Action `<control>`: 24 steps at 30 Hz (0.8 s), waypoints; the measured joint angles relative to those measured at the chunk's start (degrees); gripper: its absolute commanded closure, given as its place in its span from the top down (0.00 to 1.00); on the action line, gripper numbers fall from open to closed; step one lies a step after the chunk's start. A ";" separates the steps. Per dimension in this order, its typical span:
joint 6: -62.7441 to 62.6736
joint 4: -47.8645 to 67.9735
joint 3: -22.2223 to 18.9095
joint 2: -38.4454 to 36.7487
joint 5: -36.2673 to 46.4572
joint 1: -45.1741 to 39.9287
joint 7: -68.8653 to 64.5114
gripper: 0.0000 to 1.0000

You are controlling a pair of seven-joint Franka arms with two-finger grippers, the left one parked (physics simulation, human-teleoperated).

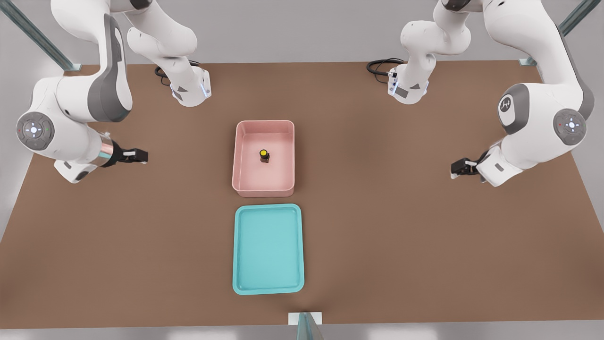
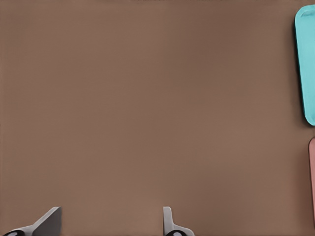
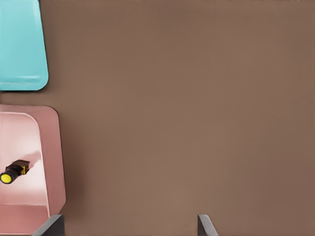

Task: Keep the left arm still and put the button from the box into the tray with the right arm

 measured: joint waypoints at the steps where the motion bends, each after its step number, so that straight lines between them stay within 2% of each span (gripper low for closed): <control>1: 0.58 0.03 -0.03 0.14 0.00 -0.01 0.05 1.00; 8: 3.57 2.81 0.06 5.22 0.15 4.75 1.41 1.00; 13: 5.79 3.21 0.25 8.51 0.42 20.66 6.14 1.00; 16: 7.54 4.46 0.56 9.64 4.59 24.24 9.63 1.00; 19: 10.98 4.07 0.94 10.41 2.73 32.21 13.42 1.00; 21: 13.71 1.26 1.62 10.22 3.38 34.81 15.99 1.00; 24: 19.66 -9.97 2.57 6.26 4.40 35.79 19.63 1.00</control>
